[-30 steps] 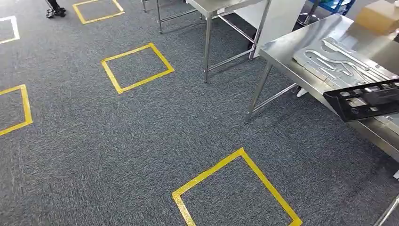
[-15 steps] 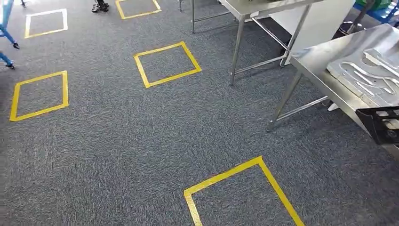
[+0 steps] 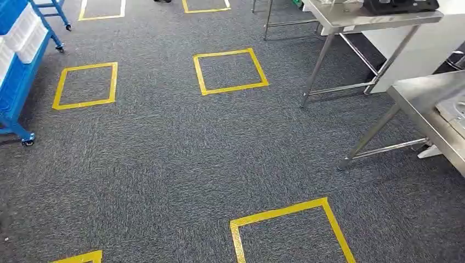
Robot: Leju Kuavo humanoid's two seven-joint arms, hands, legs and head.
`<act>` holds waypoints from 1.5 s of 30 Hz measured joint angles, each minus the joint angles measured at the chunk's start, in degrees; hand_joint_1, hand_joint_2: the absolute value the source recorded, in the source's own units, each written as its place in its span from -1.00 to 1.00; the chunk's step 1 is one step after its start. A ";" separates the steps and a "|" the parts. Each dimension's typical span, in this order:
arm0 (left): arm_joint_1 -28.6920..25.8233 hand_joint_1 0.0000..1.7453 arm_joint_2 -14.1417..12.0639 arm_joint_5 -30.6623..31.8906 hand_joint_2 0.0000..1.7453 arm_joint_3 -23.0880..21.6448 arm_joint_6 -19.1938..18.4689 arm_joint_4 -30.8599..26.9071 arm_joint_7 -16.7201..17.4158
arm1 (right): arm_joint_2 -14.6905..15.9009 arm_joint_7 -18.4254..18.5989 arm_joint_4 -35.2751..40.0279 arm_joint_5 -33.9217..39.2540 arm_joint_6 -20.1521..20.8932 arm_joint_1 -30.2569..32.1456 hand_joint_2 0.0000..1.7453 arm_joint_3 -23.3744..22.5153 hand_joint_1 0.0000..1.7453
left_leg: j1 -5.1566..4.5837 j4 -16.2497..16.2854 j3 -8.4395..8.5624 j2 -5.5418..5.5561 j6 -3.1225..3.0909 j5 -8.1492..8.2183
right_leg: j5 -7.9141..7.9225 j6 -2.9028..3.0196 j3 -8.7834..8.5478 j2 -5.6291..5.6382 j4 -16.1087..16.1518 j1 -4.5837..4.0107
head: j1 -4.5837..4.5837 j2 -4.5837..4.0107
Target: Take the parts from the cabinet and place them on the table.
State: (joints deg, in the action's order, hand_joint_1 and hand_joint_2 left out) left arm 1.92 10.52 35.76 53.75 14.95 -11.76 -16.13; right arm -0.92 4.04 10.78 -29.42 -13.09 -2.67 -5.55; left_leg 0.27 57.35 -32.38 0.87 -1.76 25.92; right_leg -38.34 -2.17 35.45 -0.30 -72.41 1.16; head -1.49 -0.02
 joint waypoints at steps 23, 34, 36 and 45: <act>0.14 -1.00 -7.63 8.09 -1.00 -7.63 -6.63 0.00 0.02 | 2.80 -6.14 -0.22 2.41 1.75 1.63 -1.00 -8.07 -1.00 | 1.65 1.98 -1.09 -3.74 3.31 0.63 | 8.54 0.88 -6.52 -5.06 14.95 -0.71 | 0.26 0.00; 0.21 -1.00 -9.90 8.83 -1.00 -8.37 -8.55 0.00 -0.87 | 3.65 -7.26 -0.22 2.47 2.41 1.46 -1.00 -8.64 -1.00 | -0.37 1.81 -1.01 3.10 0.60 0.54 | 4.99 3.24 2.07 0.53 0.69 -2.05 | 0.26 0.00; 0.23 -1.00 -9.88 8.85 -1.00 -8.53 -8.61 0.00 -0.87 | 4.13 -7.32 -0.22 2.47 2.45 1.53 -1.00 -8.70 -1.00 | -0.42 1.74 -0.76 4.60 0.51 0.51 | 11.07 5.18 -2.07 3.61 11.35 -3.76 | 0.26 0.00; 0.51 -1.00 -10.62 10.38 -1.00 -8.92 -8.83 0.09 -0.87 | 4.48 -8.11 -0.24 2.47 3.28 1.27 -1.00 -9.03 -1.00 | -0.48 10.24 -4.56 0.50 2.23 6.66 | 13.02 5.79 -5.72 -0.30 19.02 -2.92 | 0.22 0.00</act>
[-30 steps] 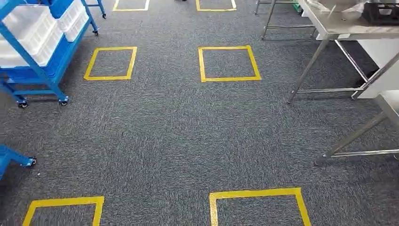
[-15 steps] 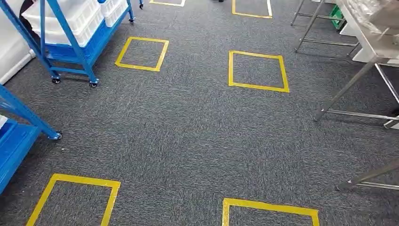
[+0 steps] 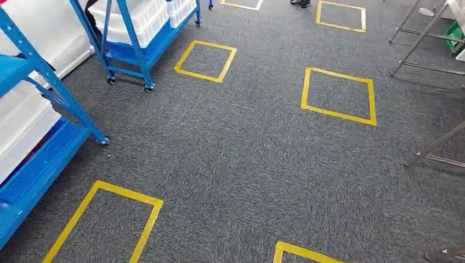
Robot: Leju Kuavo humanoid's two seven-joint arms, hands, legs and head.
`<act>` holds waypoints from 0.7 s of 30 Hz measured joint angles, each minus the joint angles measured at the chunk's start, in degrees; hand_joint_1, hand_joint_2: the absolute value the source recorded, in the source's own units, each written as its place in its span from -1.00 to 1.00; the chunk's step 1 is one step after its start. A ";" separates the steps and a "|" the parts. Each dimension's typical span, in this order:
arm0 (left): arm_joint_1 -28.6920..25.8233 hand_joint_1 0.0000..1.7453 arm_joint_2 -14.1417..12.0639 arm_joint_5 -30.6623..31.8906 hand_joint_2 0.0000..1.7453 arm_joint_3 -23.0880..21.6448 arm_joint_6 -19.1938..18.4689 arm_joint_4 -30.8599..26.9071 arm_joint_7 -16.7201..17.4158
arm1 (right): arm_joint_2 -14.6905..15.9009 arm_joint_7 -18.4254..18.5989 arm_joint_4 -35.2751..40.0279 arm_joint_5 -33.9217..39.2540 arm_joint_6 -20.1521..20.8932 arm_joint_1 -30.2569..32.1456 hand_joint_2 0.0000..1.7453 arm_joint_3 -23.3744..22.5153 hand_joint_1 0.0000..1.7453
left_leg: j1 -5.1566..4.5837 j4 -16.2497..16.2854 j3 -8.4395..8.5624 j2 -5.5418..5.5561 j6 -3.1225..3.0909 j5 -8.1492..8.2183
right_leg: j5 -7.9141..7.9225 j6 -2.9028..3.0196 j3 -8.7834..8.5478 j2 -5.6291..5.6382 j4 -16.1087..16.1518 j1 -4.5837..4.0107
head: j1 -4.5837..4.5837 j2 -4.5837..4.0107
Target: Take the parts from the cabinet and place them on the table.
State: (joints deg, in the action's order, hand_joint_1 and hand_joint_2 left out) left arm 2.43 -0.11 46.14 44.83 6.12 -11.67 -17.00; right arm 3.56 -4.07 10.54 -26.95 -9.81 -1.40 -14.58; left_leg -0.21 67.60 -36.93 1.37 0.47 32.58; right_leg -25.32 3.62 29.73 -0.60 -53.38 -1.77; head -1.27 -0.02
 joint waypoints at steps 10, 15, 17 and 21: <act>-0.03 -1.00 -1.29 2.73 -1.00 -1.51 -1.60 -0.02 -0.96 | -0.70 -0.15 0.00 -0.77 0.22 -0.50 -1.00 0.00 -1.00 | 1.05 -9.62 5.42 -3.12 0.59 -5.71 | -2.78 -3.56 0.36 -5.92 -4.07 1.54 | 0.00 0.00; 0.47 -1.00 -1.75 4.96 -1.00 -3.02 -2.21 -0.02 -2.01 | -0.70 -0.72 0.04 -2.43 -0.13 -0.49 -1.00 0.00 -1.00 | 1.27 -10.10 4.72 -0.63 -1.26 -6.70 | -9.98 -4.76 4.83 -0.19 -14.46 2.46 | 0.02 0.00; 0.59 -1.00 -1.86 4.81 -1.00 -3.21 -2.56 -0.02 -2.69 | -0.72 -0.96 0.04 -3.04 -0.24 -0.40 -1.00 0.00 -1.00 | 1.08 -10.03 4.23 0.73 -1.45 -6.96 | -12.51 -4.75 8.53 0.29 -22.08 2.46 | 0.02 0.00; 0.57 -1.00 -1.86 3.72 -1.00 -3.19 -3.13 -0.02 -2.30 | -0.74 -1.73 0.04 -3.13 -0.31 -0.45 -1.00 0.00 -1.00 | 0.87 -10.02 4.25 3.77 -1.14 -7.35 | -4.01 -3.51 2.27 2.41 -9.38 2.40 | 0.02 0.00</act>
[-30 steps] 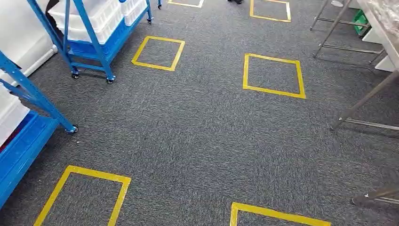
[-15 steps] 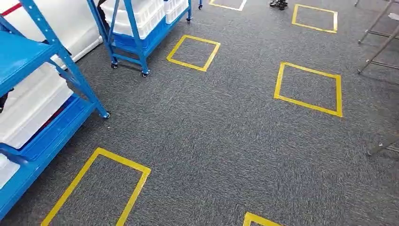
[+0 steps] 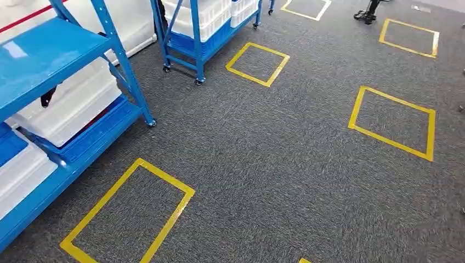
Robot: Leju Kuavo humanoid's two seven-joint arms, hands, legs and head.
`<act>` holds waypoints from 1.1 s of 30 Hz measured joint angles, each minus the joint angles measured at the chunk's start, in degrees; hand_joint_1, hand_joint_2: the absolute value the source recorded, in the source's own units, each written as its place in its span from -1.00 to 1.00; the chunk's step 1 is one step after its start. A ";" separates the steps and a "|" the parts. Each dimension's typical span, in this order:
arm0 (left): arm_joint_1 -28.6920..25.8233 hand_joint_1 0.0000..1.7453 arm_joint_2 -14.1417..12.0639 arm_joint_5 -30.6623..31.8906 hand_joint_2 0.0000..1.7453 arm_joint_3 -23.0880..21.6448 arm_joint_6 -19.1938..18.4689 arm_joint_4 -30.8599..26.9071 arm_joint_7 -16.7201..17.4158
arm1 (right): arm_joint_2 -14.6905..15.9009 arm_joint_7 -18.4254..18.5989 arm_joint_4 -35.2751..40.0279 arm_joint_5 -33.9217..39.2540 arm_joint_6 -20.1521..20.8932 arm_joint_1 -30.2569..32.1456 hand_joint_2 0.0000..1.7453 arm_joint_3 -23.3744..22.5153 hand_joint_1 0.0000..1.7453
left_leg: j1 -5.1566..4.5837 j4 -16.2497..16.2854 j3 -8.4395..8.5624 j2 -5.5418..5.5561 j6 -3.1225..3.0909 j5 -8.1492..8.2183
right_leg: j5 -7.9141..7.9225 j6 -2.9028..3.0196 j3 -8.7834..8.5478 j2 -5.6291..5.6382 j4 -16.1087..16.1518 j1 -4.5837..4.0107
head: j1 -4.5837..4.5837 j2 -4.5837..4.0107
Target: Take the parts from the cabinet and place them on the table.
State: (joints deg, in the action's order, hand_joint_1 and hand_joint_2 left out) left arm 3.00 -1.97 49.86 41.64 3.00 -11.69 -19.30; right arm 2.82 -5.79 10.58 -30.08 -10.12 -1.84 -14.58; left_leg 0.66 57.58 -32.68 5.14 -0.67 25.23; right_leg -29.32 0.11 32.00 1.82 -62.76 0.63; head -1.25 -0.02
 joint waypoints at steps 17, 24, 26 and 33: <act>-0.49 -1.00 -0.53 -0.52 -1.00 0.04 -0.92 0.00 1.97 | -1.29 -0.46 -0.04 -0.02 -0.28 0.17 -1.00 -0.07 -1.00 | -0.45 -0.13 2.15 -9.71 1.72 2.12 | 0.86 1.06 -1.85 -8.05 5.11 -1.12 | -0.04 0.00; -0.68 -1.00 -0.90 0.13 -1.00 0.04 -1.64 0.02 1.38 | -1.92 -0.39 -0.04 0.11 -0.33 0.12 -1.00 -0.42 -1.00 | 0.06 -0.90 1.39 -5.45 -0.58 0.62 | -4.89 -1.04 1.06 -2.57 -2.50 -0.12 | 0.00 0.00; -0.57 -1.00 -0.92 0.15 -1.00 0.04 -1.84 0.02 1.29 | -1.97 -0.28 -0.07 0.11 -0.33 0.40 -1.00 -0.46 -1.00 | 0.04 -0.85 0.97 -4.04 -0.56 0.36 | -8.60 -1.37 5.17 -2.03 -11.39 0.11 | 0.00 0.00; -0.46 -1.00 -1.03 0.55 -1.00 0.04 -2.08 0.00 1.27 | -2.23 0.68 -0.24 0.11 -0.15 0.68 -1.00 -0.61 -1.00 | 0.06 -0.12 0.18 1.11 1.12 -0.08 | 0.50 -1.12 -1.62 3.32 4.42 1.02 | -0.02 0.00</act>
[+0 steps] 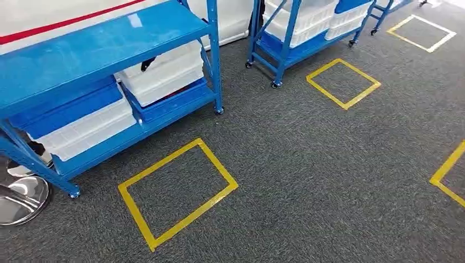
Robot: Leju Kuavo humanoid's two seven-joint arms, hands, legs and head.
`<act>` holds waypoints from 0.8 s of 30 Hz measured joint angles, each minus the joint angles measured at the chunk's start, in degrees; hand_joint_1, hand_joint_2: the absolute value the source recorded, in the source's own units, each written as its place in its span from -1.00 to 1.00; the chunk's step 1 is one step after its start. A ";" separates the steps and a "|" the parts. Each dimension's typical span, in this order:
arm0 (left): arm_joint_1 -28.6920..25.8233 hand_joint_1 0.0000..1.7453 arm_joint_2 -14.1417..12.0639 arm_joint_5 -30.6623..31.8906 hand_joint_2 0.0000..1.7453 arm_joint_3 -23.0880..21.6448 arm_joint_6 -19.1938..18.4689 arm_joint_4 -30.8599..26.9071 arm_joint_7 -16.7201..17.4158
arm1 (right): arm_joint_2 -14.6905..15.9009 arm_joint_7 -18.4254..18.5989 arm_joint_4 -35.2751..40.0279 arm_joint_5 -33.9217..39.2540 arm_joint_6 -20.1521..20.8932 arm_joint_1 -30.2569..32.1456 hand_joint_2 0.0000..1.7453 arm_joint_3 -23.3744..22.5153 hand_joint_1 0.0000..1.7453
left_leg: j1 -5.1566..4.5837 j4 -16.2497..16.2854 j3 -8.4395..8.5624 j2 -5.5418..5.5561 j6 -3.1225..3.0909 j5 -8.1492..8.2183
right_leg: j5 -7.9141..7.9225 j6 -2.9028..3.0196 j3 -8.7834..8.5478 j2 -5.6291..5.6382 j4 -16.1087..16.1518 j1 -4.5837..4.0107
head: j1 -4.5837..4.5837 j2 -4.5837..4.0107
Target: Take the parts from the cabinet and place them on the table.
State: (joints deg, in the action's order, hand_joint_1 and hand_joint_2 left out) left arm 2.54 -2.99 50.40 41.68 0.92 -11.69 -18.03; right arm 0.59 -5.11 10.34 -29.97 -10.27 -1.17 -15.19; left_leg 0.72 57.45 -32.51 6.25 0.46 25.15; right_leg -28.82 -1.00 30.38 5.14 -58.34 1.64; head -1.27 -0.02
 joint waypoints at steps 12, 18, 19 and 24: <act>-0.15 -1.00 -0.46 1.42 -1.00 -0.02 -0.90 0.02 0.46 | -1.09 2.40 -0.09 0.98 -0.07 0.11 -1.00 -0.90 -1.00 | 0.18 9.05 -2.52 -6.41 1.32 3.99 | 0.86 3.04 0.38 -9.52 0.50 -1.62 | -0.04 0.00; -0.01 -1.00 -0.70 1.55 -1.00 -0.02 -0.90 0.02 0.46 | -1.27 2.56 -0.07 1.05 -0.07 -0.56 -1.00 -1.36 -1.00 | -0.87 -0.26 1.70 -8.48 -0.42 1.89 | 0.88 1.78 0.16 -12.71 0.40 -2.00 | -0.04 0.00; -0.10 -1.00 -0.68 1.57 -1.00 -0.02 -0.90 0.02 0.46 | -1.29 2.56 -0.04 1.05 -0.07 -0.59 -1.00 -1.40 -1.00 | -0.13 -0.98 2.27 -7.95 -0.88 1.20 | 0.51 1.23 0.20 -12.05 0.08 -2.01 | -0.06 0.00; 0.43 -1.00 -0.61 1.92 -1.00 -0.07 -1.16 0.02 0.44 | -1.42 2.64 -0.07 1.20 -0.09 -0.02 -1.00 -1.97 -1.00 | -0.08 -1.03 0.97 -4.88 -1.47 0.20 | -8.75 0.23 7.75 -5.27 -16.93 -1.19 | -0.02 0.00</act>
State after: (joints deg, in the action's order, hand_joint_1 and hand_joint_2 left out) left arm 2.97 -3.61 52.33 41.62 -0.24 -11.67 -17.59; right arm -0.83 -2.47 10.27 -28.77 -10.36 -1.19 -17.16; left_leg 0.64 56.43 -31.53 1.37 -1.02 25.35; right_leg -37.57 -0.77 38.13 -0.13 -75.26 0.45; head -1.29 -0.02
